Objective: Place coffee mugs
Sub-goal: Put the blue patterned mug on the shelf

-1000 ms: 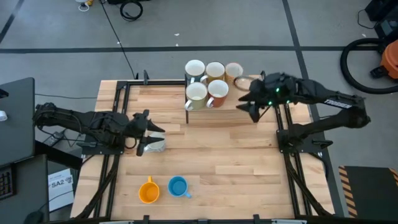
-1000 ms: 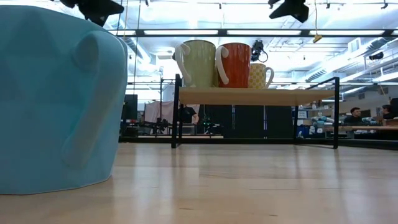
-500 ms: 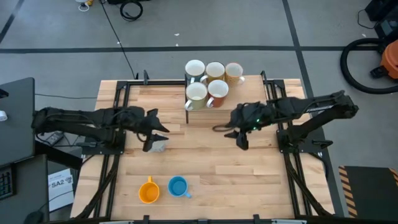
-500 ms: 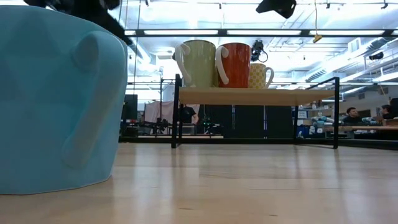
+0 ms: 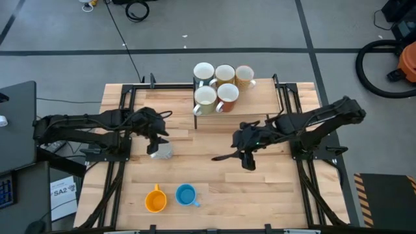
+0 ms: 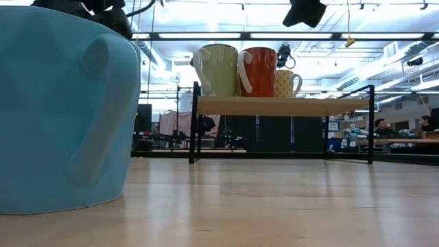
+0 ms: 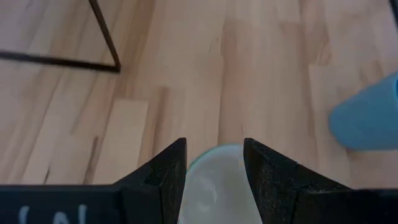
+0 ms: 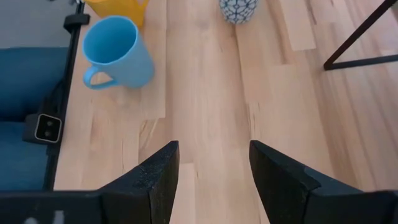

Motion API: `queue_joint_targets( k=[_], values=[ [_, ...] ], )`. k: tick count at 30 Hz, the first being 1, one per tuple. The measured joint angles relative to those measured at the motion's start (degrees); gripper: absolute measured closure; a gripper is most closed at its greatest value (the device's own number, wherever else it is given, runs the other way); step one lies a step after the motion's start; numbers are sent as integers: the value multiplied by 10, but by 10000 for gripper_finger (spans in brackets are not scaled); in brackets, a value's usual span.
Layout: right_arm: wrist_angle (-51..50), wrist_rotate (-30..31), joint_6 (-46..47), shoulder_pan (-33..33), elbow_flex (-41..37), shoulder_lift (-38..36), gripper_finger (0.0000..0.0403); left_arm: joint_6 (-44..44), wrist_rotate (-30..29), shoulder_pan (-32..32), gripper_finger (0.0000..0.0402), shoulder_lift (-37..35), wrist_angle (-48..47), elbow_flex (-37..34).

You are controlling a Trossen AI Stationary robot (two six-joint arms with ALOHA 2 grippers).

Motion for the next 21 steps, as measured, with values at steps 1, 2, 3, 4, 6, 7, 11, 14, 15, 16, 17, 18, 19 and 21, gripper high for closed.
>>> queue_joint_targets(
  k=[1,2,3,4,6,7,11,14,15,16,17,18,19,21],
  values=[
    [1,0,0,0,0,4,202,2,0,1,235,0,-7,0],
    [1,0,0,0,0,7,202,4,-2,1,235,1,-13,0],
    [1,0,0,0,0,11,202,4,-6,1,235,4,-16,0],
    [3,0,0,0,0,14,202,5,-12,0,235,7,-18,0],
    [2,0,0,0,0,16,202,9,-17,0,235,10,-26,0],
    [3,0,0,0,0,17,202,14,-17,0,235,16,-20,0],
    [4,0,0,0,0,18,202,41,-17,0,235,42,-16,0],
    [3,0,0,0,0,19,202,63,-18,0,235,63,-19,0],
    [4,0,0,0,0,19,202,70,-18,0,235,73,-9,0],
    [6,0,0,0,0,19,202,73,-19,0,235,81,-7,0],
    [8,0,0,0,0,19,202,75,-19,0,235,87,-12,0],
    [10,0,0,0,0,19,202,76,-19,0,235,95,-8,0],
    [11,0,0,0,0,19,202,76,-19,0,235,104,-3,0],
    [14,0,-1,0,0,19,202,76,-22,0,235,118,-7,0]
  ],
)
